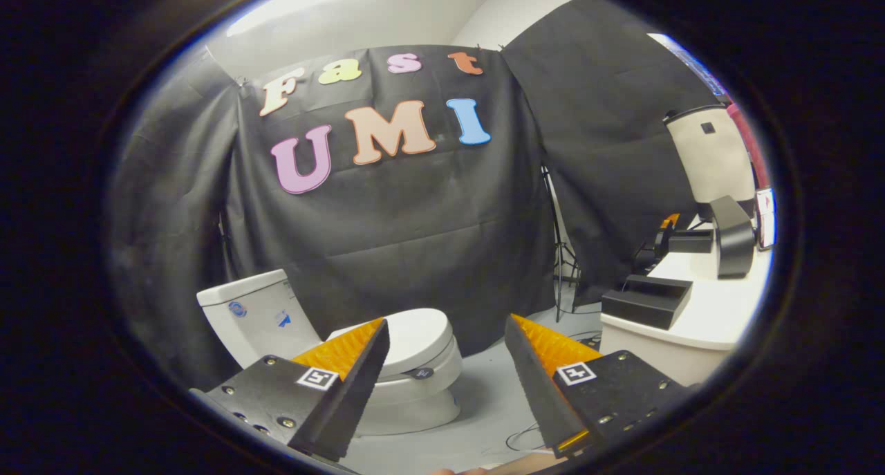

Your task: Open the toilet lid.

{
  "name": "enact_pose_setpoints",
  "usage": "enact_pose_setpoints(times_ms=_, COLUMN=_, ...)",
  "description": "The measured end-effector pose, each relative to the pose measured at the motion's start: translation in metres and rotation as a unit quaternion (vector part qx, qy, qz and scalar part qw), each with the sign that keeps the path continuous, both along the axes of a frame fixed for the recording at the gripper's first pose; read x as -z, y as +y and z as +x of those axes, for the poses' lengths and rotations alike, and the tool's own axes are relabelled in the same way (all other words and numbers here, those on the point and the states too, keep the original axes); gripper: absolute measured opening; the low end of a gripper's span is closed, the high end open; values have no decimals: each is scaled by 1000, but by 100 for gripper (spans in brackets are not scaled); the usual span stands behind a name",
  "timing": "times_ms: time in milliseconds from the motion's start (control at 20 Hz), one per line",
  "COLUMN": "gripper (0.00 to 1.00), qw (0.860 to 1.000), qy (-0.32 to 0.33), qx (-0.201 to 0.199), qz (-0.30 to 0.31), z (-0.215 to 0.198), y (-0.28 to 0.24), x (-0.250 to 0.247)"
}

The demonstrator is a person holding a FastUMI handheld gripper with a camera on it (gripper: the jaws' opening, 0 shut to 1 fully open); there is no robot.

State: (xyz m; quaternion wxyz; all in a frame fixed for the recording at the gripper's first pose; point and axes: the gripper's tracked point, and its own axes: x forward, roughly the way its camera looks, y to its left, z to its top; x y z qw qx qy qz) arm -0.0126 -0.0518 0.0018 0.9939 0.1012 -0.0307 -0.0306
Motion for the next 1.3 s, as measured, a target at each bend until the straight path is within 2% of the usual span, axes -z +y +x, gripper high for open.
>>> enact_pose_setpoints(times_ms=800, gripper=99, qw=1000, qy=26, qx=-2, qz=13, z=10, y=-1, x=9)
enact_pose_setpoints(times_ms=950, gripper=99, qw=1000, qy=6, qx=10, qz=20, z=9, y=-5, x=0)
enact_pose_setpoints(times_ms=1100, gripper=99, qw=999, qy=-5, qx=47, qz=4, z=19, y=-9, x=-9)
enact_pose_setpoints(times_ms=1200, gripper=99, qw=999, qy=-33, qx=36, qz=8, z=32, y=10, x=-26)
enact_pose_setpoints(times_ms=1300, gripper=99, qw=995, qy=-76, qx=17, qz=57, z=51, y=24, x=-44)
